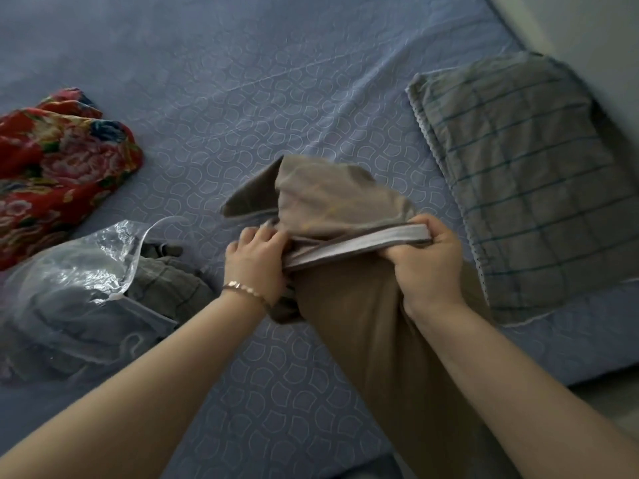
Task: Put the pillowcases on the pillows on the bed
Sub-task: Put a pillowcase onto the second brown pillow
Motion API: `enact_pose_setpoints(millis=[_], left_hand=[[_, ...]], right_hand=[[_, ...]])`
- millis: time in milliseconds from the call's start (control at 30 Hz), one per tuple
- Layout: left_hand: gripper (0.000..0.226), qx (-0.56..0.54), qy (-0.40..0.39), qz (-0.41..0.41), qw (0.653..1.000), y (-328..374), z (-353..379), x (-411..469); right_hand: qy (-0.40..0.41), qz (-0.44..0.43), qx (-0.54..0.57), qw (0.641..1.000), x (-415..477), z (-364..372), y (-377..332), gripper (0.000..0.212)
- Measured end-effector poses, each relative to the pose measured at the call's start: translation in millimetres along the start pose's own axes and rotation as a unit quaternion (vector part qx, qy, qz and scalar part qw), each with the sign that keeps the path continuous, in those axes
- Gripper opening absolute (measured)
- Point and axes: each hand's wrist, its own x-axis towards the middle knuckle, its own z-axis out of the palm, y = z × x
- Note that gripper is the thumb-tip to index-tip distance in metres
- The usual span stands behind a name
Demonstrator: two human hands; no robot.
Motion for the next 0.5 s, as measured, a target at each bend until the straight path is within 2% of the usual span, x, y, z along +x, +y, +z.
enact_pose_setpoints(millis=[67,100,167,200,233,267,300,333,367,400,433,467,500], left_hand=[[0.027,-0.09,-0.035,-0.05,0.994,8,-6,4],[0.025,-0.139,-0.008,-0.039,0.99,6,-7,1],[0.025,-0.187,0.032,0.052,0.98,-1,-11,-14],[0.028,-0.166,0.044,0.113,0.979,-9,-13,-24],[0.032,-0.136,-0.002,0.145,0.98,-14,-17,-32],[0.033,-0.081,-0.081,0.136,0.984,-18,-22,-34],[0.033,0.003,-0.187,0.1,0.977,-22,-27,-32],[0.034,0.064,-0.287,0.047,0.955,-25,-26,-27],[0.032,0.076,-0.347,-0.012,0.935,-26,-24,-21],[0.029,0.064,-0.367,-0.038,0.927,-23,-20,-18],[0.023,0.007,-0.329,-0.069,0.942,-23,-13,-12],[0.017,-0.077,-0.245,-0.131,0.958,-23,-7,-7],[0.016,-0.15,-0.145,-0.194,0.959,-26,1,0]], right_hand=[[0.053,0.021,0.035,0.998,3,6,-5,0.047],[0.073,0.029,0.039,0.996,6,8,-7,0.045],[0.106,0.03,0.02,0.994,11,8,-3,0.043],[0.115,0.025,-0.005,0.993,11,7,0,0.043],[0.11,0.016,-0.046,0.993,9,7,6,0.044],[0.079,0.004,-0.103,0.992,1,8,15,0.043],[0.022,-0.006,-0.162,0.986,-11,10,27,0.039],[-0.045,-0.004,-0.207,0.977,-27,12,41,0.035],[-0.107,0.014,-0.229,0.967,-45,15,56,0.03],[-0.162,0.046,-0.233,0.958,-61,19,69,0.029],[-0.204,0.076,-0.233,0.948,-74,22,78,0.03],[-0.235,0.098,-0.236,0.938,-81,24,85,0.031],[-0.256,0.103,-0.25,0.928,-82,26,90,0.033]])
